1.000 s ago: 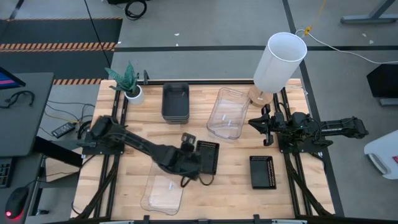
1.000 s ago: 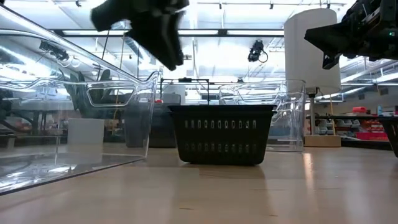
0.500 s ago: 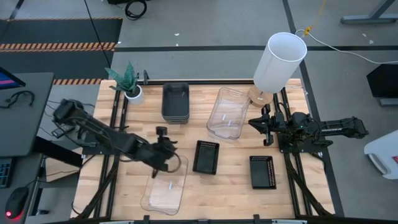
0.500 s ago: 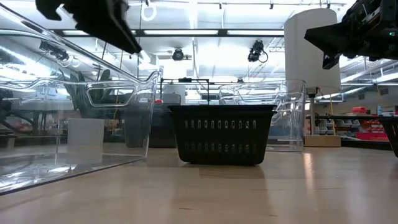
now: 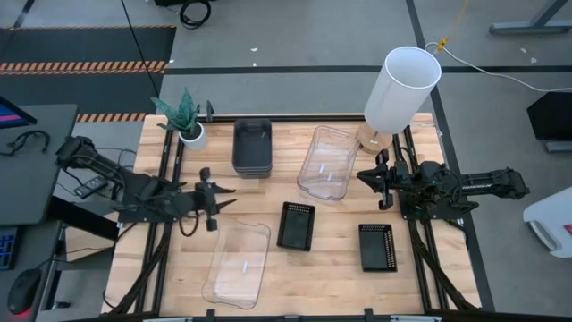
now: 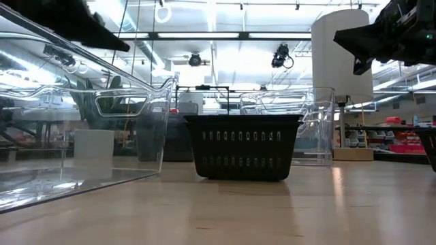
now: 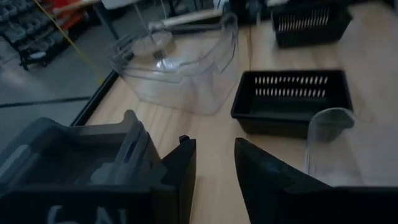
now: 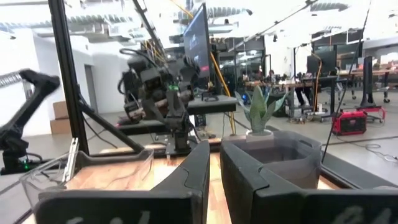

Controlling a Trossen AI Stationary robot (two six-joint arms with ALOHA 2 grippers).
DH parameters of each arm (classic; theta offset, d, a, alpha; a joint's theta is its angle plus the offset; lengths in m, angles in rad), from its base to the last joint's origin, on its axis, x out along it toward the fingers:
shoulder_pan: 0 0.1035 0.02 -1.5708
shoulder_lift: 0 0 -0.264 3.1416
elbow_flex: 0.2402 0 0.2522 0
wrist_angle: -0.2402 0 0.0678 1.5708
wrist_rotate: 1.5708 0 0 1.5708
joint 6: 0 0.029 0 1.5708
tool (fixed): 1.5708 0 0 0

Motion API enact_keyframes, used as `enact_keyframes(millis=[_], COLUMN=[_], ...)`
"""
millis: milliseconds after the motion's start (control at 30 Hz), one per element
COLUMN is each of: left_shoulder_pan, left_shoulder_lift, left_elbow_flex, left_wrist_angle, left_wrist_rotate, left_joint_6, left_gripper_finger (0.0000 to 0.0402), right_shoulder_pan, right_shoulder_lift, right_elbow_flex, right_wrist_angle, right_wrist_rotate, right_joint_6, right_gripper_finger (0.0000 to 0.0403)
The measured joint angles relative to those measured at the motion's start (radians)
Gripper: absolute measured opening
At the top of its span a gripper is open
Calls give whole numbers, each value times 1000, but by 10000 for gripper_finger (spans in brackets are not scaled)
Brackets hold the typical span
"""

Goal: Stack baskets by color
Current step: Stack the right black bin on the black bins

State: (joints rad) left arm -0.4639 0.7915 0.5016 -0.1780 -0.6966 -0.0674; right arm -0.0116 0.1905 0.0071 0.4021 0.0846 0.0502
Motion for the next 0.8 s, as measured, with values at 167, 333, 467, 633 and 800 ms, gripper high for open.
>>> enact_keyframes(millis=[167, 333, 467, 633, 800], left_shoulder_pan=[0, 0, 0, 0, 0], left_shoulder_lift=[-165, -336, -468, -614, -720], left_elbow_flex=[-154, -260, -307, -357, -379], left_wrist_angle=[111, 129, 130, 128, 122], left_wrist_rotate=[1, 1, 2, 6, 57], left_joint_6=[2, -4, 7, 54, 80], left_gripper_finger=[116, 116, 116, 116, 116], right_shoulder_pan=[0, 5, 5, 6, 6], right_shoulder_lift=[0, 0, 1, 50, 157], right_elbow_flex=[0, 0, 0, 0, 0], right_wrist_angle=[67, 155, 169, 110, 112], right_wrist_rotate=[0, 0, 0, 0, -2], right_joint_6=[0, 163, 220, 334, 446], right_gripper_finger=[45, 45, 45, 45, 45])
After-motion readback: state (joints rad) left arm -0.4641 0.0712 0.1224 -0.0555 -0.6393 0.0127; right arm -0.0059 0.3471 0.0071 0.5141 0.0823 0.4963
